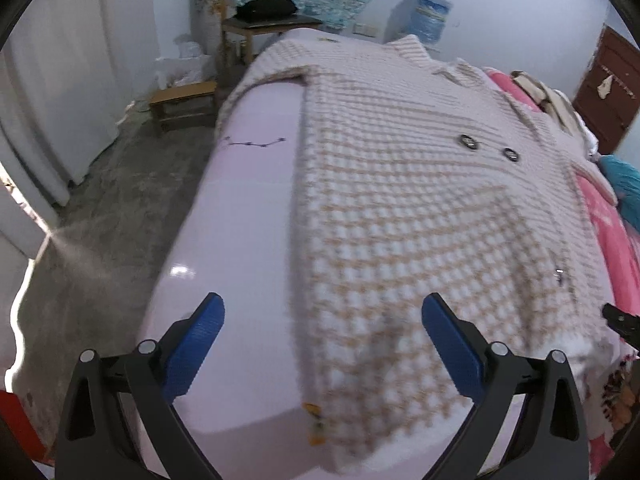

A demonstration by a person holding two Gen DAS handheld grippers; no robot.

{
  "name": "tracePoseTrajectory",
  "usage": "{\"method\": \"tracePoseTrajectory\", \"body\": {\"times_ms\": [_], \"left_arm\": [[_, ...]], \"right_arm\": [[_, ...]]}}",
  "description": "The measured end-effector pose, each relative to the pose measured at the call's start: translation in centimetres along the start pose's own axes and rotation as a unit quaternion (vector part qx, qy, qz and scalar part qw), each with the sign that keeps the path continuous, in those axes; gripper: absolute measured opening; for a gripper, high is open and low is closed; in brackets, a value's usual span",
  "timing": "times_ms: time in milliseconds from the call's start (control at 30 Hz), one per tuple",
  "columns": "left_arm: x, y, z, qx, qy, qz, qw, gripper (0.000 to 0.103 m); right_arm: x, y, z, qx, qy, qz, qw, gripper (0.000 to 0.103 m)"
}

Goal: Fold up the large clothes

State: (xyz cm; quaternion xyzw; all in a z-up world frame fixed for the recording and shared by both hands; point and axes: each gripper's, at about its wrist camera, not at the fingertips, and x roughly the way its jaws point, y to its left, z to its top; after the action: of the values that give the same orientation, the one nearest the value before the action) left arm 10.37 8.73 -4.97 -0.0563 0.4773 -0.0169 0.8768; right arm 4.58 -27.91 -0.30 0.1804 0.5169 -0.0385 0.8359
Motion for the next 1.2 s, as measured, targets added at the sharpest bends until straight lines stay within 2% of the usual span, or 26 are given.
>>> {"method": "tracePoseTrajectory", "body": {"times_ms": [33,67,133,167,233,300,367,433,467,500,533,633,800,867,1000,1200], "left_arm": [[0.2,0.2,0.0,-0.001,0.002,0.000,1.0000,0.088],[0.6,0.4,-0.1,-0.004,0.009,-0.001,0.9999,0.085],[1.2,0.5,-0.2,-0.011,0.025,-0.013,0.9995,0.071],[1.3,0.4,-0.1,-0.010,0.024,-0.010,0.9996,0.070],[1.2,-0.1,-0.2,0.001,0.019,-0.007,0.9998,0.062],[1.4,-0.3,-0.2,0.005,0.015,-0.002,0.9999,0.059],[1.5,-0.8,-0.1,0.013,0.011,0.006,0.9998,0.053],[1.6,-1.4,0.1,0.023,0.009,0.008,0.9997,0.034],[1.6,-1.7,0.1,0.028,0.009,0.006,0.9995,0.028],[1.6,-2.1,0.2,0.035,0.008,0.010,0.9993,0.022],[1.5,-2.4,0.2,0.042,0.005,0.020,0.9989,0.012],[0.2,-3.2,0.4,0.061,-0.011,0.033,0.9976,0.008],[-4.4,-3.3,0.5,0.072,-0.060,0.017,0.9954,0.007],[-5.7,-3.4,0.2,0.076,-0.067,0.009,0.9948,0.007],[-7.4,-3.9,-1.2,0.084,-0.064,-0.004,0.9944,0.007],[-8.1,-3.2,-4.8,0.063,-0.028,-0.007,0.9976,0.008]], "right_arm": [[0.0,0.1,0.0,-0.004,0.002,0.000,1.000,0.073],[0.0,0.3,-0.1,-0.008,0.006,0.002,1.000,0.065],[0.1,0.3,-0.5,-0.006,0.023,0.023,0.999,0.057],[0.1,0.5,-0.7,-0.007,0.025,0.025,0.999,0.054],[0.3,0.8,-0.7,-0.017,0.024,0.011,0.999,0.051],[0.5,1.1,-0.6,-0.021,0.020,0.000,1.000,0.040],[0.9,1.4,-0.5,-0.022,0.016,-0.001,1.000,0.033],[1.3,1.7,-0.4,-0.031,0.010,0.001,0.999,0.025],[1.4,1.9,-0.4,-0.038,0.008,0.000,0.999,0.019],[1.4,2.0,-0.4,-0.042,0.007,-0.002,0.999,0.012],[1.3,2.1,-0.1,-0.046,0.008,0.000,0.999,0.009],[-0.2,2.2,0.3,-0.060,-0.006,-0.004,0.998,0.006],[-4.3,2.7,1.1,-0.088,-0.051,-0.005,0.995,0.006],[-5.5,3.0,1.2,-0.102,-0.066,-0.007,0.993,0.005],[-7.5,2.8,0.6,-0.117,-0.078,-0.009,0.990,0.005],[-7.4,1.2,-1.7,-0.106,-0.053,-0.019,0.993,0.007]]}}
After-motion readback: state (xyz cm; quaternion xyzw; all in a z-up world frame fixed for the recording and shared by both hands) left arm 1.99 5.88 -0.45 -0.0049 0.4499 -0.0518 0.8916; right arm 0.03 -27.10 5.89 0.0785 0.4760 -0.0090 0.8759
